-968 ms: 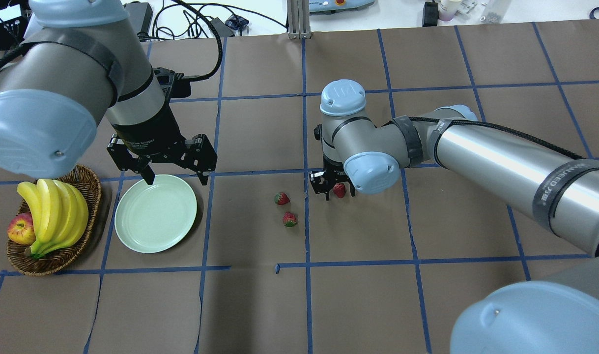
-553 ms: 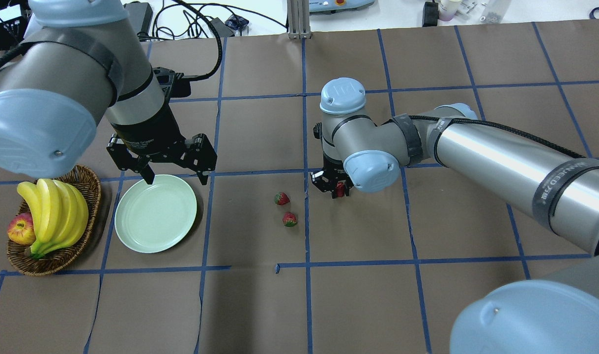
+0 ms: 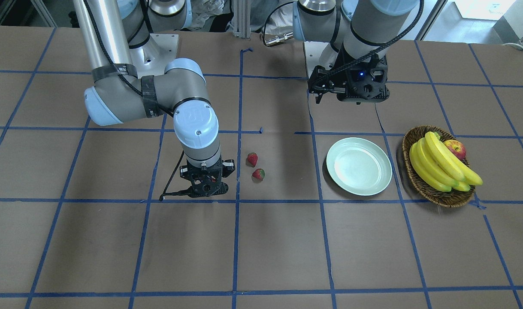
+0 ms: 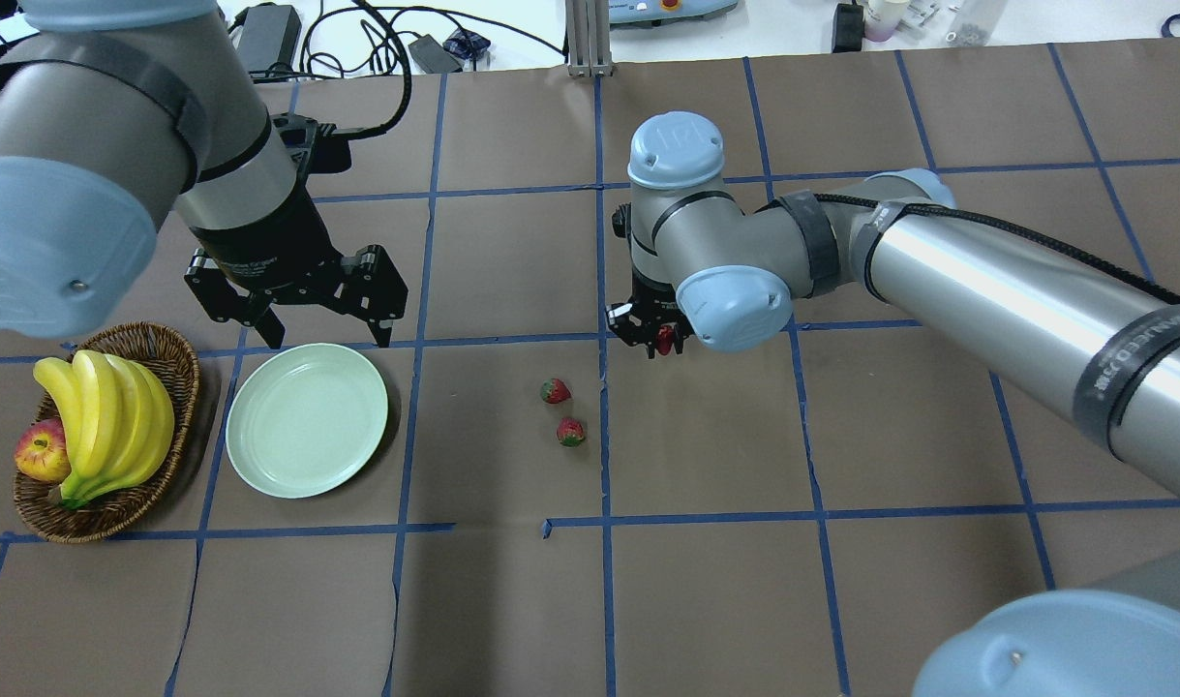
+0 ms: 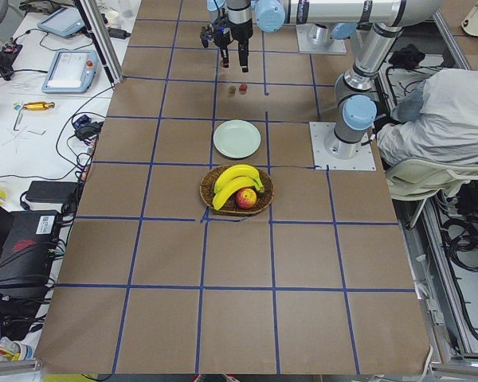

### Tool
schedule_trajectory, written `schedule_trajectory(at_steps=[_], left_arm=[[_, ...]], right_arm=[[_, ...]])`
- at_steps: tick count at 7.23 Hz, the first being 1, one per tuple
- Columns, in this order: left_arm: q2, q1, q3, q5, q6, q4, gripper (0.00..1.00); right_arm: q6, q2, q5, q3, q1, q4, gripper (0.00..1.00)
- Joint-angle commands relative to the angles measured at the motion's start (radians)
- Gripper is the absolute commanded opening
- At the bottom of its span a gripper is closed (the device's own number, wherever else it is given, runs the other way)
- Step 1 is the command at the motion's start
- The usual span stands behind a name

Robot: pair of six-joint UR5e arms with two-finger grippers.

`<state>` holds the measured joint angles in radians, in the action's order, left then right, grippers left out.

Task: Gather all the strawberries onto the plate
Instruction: 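Carry the last strawberry beside the other two and release it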

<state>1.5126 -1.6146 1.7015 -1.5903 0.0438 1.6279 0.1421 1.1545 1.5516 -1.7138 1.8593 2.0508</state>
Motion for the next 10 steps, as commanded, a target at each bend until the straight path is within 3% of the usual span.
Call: schedule_trajectory(at_steps=[1,2,3,7,10], left_arm=[[-0.009,0.032,-0.009,-0.002,-0.039,0.003,1.00],[-0.015,0.033,-0.016,-0.028,-0.039,0.004,1.00],[-0.015,0.033,-0.017,-0.116,-0.039,0.006,1.00],[-0.015,0.033,-0.013,-0.112,-0.036,0.007,1.00],[-0.014,0.032,-0.009,-0.099,-0.038,0.007,1.00]], right_arm=[[0.014,0.033,-0.014,0.098,0.018,-0.124,0.00],[0.052,0.031,-0.018,0.099,0.046,-0.130,0.00],[0.072,0.027,-0.016,0.100,0.087,-0.127,0.00],[0.155,-0.024,-0.077,0.106,0.214,-0.110,0.00],[0.142,-0.091,-0.156,0.105,0.230,-0.038,0.00]])
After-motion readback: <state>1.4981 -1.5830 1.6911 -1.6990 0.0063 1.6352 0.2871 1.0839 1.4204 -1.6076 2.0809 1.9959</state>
